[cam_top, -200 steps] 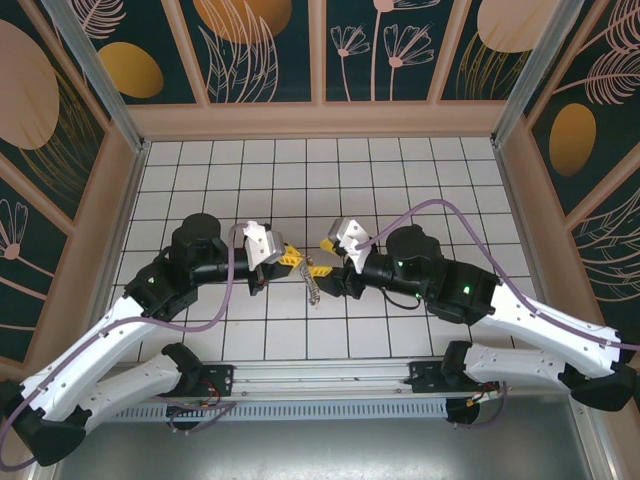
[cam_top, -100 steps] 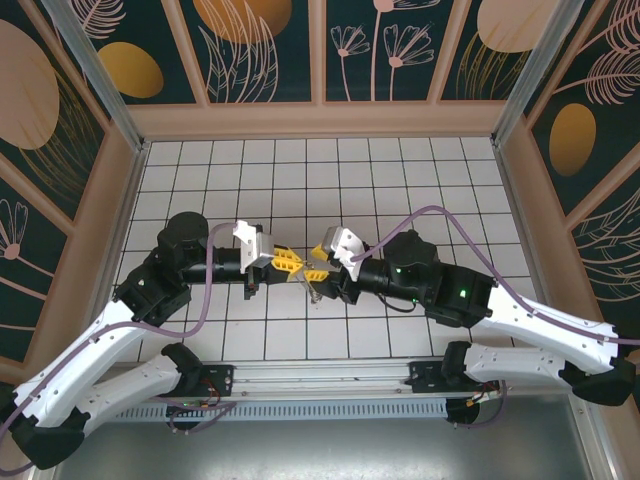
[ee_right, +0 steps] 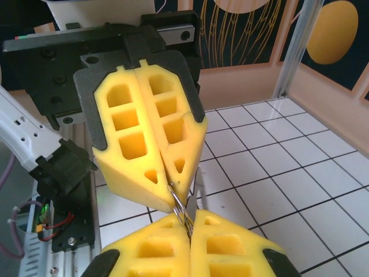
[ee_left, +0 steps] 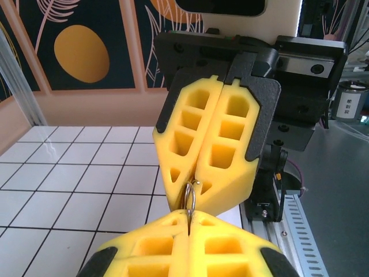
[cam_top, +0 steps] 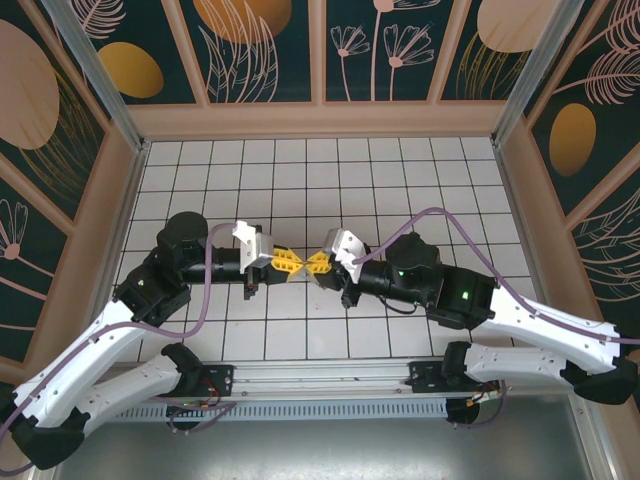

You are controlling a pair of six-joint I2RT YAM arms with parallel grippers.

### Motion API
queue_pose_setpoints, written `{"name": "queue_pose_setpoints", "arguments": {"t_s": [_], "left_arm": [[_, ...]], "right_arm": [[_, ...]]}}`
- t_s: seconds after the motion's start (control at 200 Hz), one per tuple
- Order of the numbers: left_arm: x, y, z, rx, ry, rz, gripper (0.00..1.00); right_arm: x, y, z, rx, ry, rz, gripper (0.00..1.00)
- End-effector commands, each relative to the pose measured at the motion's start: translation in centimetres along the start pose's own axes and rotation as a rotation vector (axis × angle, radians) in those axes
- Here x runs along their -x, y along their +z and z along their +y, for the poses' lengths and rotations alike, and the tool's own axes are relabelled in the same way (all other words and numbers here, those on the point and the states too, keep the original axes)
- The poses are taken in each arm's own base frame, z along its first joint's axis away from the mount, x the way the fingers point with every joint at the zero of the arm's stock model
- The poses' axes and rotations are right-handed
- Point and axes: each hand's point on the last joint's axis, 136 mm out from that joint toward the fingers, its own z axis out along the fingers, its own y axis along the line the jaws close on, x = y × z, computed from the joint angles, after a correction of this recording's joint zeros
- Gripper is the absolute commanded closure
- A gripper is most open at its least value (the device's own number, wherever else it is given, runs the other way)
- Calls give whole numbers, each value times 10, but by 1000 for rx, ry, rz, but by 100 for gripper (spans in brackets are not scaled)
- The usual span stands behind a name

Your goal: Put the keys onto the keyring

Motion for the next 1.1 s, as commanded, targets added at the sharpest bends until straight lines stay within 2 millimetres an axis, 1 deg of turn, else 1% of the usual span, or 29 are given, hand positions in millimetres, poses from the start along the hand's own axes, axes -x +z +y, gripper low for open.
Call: {"name": "queue_pose_setpoints", "arguments": {"t_s": [0.0,0.05,0.095,0.1,0.11,0.175,0.22,0.315,0.37,0.535,0.706,0.766,0.921,1.001,1.096], "left_arm": [[18,-3,1,16,46,-36,100],[13,-3,5,39,46,-16,100],[6,-1,8,49,41,8,96],[11,-2,8,51,49,1,95],[15,-3,8,54,58,-3,94],[13,-2,11,57,60,18,87],[12,0,12,56,61,32,84],[9,3,15,51,63,62,83],[7,5,17,47,63,78,84],[-4,9,19,35,54,130,84],[-4,5,18,54,53,130,81],[-7,3,17,55,39,138,79],[-12,-1,12,57,20,139,73],[-11,-4,10,61,17,139,72],[-16,-3,10,61,7,151,71]], "right_arm": [[7,-8,-10,-63,-24,-30,100],[8,-10,-12,-79,-30,-28,100],[7,-11,-13,-88,-39,-17,100],[7,-11,-13,-90,-40,-14,100],[7,-10,-14,-91,-43,-10,100],[2,-8,-16,-105,-57,29,100],[-1,-6,-17,-107,-66,56,100],[-9,1,-16,-105,-81,109,100],[-11,2,-17,-104,-88,121,100],[-6,2,-16,-101,-92,94,100],[-7,2,-17,-105,-84,87,100],[-8,2,-18,-107,-84,91,100],[-11,1,-22,-122,-77,103,100],[-12,1,-24,-129,-74,109,100],[-12,2,-25,-134,-69,107,100]]}}
